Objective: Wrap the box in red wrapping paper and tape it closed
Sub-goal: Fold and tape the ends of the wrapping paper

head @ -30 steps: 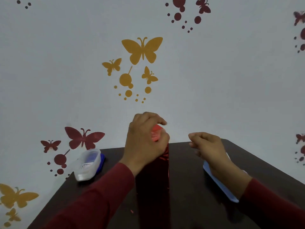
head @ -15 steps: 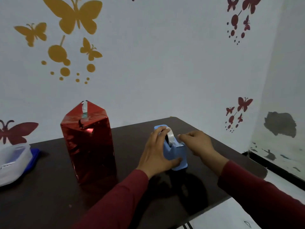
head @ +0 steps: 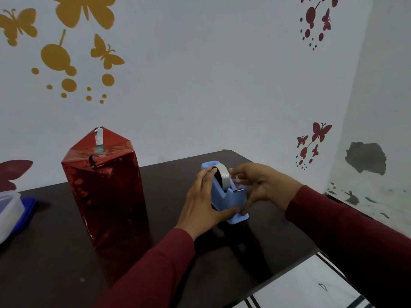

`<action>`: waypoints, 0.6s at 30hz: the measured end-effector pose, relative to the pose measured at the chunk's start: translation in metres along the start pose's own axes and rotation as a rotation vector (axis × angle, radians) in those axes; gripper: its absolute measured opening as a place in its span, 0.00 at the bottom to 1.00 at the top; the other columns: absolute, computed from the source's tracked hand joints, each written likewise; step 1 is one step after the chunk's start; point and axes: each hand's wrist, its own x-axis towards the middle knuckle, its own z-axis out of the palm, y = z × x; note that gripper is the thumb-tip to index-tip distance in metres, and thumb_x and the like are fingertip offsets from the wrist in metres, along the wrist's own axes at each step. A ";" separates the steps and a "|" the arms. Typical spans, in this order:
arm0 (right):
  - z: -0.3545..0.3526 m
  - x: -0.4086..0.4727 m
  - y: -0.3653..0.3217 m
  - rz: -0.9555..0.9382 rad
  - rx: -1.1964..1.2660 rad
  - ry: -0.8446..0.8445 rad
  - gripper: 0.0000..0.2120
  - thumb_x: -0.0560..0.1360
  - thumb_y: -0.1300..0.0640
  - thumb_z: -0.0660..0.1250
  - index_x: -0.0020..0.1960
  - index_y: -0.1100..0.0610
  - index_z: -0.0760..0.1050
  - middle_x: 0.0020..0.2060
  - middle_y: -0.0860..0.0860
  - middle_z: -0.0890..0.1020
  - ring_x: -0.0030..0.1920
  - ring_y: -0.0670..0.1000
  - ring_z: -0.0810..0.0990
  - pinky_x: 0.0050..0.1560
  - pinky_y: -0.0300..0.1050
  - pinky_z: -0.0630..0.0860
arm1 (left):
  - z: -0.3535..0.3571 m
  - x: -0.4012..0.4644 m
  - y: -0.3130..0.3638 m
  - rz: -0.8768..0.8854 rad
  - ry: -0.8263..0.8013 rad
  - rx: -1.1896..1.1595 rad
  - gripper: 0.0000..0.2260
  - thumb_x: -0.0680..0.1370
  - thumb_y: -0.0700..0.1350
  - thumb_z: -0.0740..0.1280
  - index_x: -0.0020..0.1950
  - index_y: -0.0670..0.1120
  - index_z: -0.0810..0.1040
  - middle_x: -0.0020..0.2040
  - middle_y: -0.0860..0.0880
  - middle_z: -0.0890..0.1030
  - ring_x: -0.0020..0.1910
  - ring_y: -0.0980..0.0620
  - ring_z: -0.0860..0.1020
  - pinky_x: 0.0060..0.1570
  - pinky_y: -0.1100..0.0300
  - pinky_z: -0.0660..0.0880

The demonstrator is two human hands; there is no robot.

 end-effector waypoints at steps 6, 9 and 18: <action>-0.004 -0.008 0.035 -0.238 0.201 0.100 0.05 0.75 0.62 0.72 0.48 0.63 0.83 0.47 0.57 0.83 0.49 0.63 0.83 0.41 0.67 0.78 | 0.002 0.000 -0.002 0.010 -0.001 0.016 0.53 0.67 0.69 0.76 0.83 0.59 0.50 0.81 0.64 0.48 0.79 0.56 0.59 0.75 0.53 0.66; -0.005 -0.018 0.058 -0.330 0.279 0.143 0.05 0.75 0.66 0.72 0.50 0.66 0.83 0.50 0.59 0.86 0.48 0.60 0.84 0.41 0.61 0.77 | 0.003 0.000 -0.003 0.018 -0.011 0.033 0.52 0.67 0.71 0.74 0.83 0.59 0.50 0.82 0.63 0.49 0.80 0.54 0.59 0.75 0.50 0.67; -0.006 -0.024 0.086 -0.480 0.048 0.193 0.10 0.78 0.61 0.74 0.38 0.56 0.87 0.48 0.47 0.89 0.46 0.54 0.88 0.44 0.53 0.87 | 0.003 -0.004 -0.003 0.004 -0.017 0.033 0.56 0.65 0.68 0.78 0.83 0.58 0.49 0.81 0.64 0.49 0.80 0.57 0.57 0.76 0.49 0.65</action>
